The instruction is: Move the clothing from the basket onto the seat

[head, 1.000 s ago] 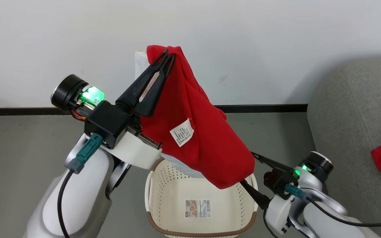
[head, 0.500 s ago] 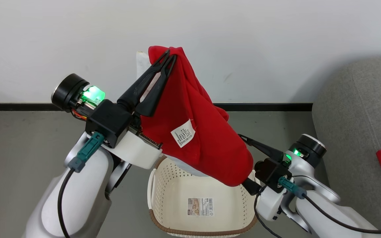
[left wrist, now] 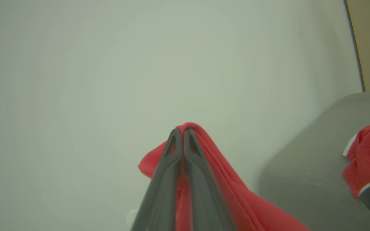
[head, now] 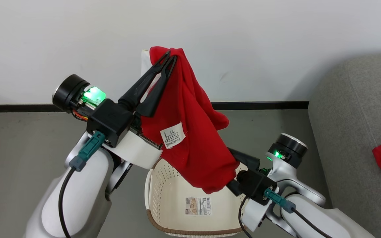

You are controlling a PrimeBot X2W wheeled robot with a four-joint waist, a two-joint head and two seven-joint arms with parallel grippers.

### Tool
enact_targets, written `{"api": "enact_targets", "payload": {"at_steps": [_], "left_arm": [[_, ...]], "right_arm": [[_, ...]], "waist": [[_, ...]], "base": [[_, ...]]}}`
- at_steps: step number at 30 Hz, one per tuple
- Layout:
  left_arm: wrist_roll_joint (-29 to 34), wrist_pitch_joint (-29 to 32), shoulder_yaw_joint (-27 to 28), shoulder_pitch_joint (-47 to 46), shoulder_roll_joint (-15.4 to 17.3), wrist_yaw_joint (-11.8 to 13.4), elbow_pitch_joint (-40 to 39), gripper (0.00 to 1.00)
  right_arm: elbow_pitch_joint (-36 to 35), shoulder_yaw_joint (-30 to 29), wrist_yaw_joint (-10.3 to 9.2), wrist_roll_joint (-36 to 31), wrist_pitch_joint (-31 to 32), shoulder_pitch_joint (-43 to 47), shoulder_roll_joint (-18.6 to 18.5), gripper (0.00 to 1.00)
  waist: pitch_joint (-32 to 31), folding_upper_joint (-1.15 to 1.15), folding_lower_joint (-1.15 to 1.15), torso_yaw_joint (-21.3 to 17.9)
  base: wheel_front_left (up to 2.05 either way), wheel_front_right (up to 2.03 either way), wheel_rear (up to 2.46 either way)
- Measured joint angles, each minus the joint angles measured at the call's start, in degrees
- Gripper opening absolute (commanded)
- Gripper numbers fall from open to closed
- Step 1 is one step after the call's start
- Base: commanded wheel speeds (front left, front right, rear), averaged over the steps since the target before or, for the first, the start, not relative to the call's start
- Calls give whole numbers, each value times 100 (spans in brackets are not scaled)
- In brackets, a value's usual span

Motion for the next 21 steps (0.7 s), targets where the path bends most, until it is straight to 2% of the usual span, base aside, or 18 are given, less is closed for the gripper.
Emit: {"api": "enact_targets", "payload": {"at_steps": [1, 2, 6, 21], "left_arm": [[-14, 16, 0, 11, 0, 0, 4, 0], [-33, 18, 2, 39, 2, 0, 11, 0], [-48, 48, 38, 203, 23, 20, 91, 0], [-247, 62, 113, 730, 32, 78, 494, 0]], "right_arm": [[-57, 5, 0, 2, 0, -18, 16, 29], [-109, 0, 0, 3, 0, -40, 23, 0], [-258, -230, 1, 65, 0, -61, 25, 0], [-621, -1784, 1, 820, 0, 570, 62, 0]], "waist": [[1, 0, 0, -3], [3, 0, 0, -7], [8, 0, 0, -35], [-43, 0, 0, -259]], "base": [[0, 0, 0], [0, 0, 0], [0, 0, 0], [0, 0, 0]]}}
